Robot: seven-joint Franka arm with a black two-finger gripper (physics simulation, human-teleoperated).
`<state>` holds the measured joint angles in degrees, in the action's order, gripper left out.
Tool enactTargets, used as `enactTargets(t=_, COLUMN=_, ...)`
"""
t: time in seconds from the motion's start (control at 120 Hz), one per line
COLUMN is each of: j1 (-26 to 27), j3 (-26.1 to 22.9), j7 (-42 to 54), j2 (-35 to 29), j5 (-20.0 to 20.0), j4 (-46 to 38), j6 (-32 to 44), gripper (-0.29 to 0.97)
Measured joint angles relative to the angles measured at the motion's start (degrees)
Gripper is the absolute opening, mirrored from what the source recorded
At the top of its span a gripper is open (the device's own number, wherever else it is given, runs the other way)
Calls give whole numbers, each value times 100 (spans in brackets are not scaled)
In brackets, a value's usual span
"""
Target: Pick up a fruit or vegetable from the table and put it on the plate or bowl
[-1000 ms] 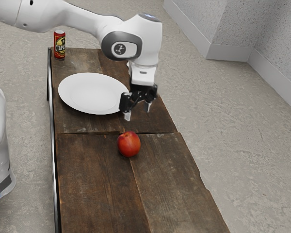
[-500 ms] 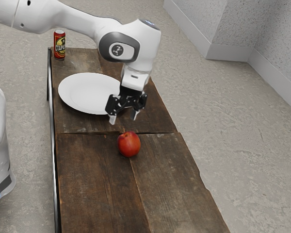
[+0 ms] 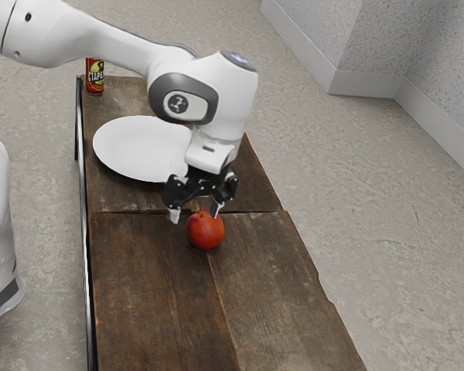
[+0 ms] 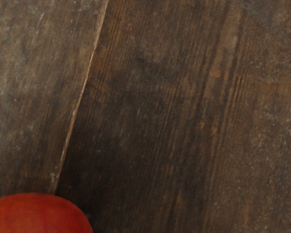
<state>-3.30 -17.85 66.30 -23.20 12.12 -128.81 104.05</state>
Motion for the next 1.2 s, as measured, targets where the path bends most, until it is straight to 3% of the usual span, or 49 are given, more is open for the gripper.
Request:
enactTargets(t=0.392, j1=-80, j3=-62, j7=-251, j2=54, j5=-542, j4=-497, j6=1205, gripper=67)
enactTargets(t=1.2, j1=-313, j3=-44, j7=-574, j2=516, j5=-607, j4=-895, j6=2203, gripper=67)
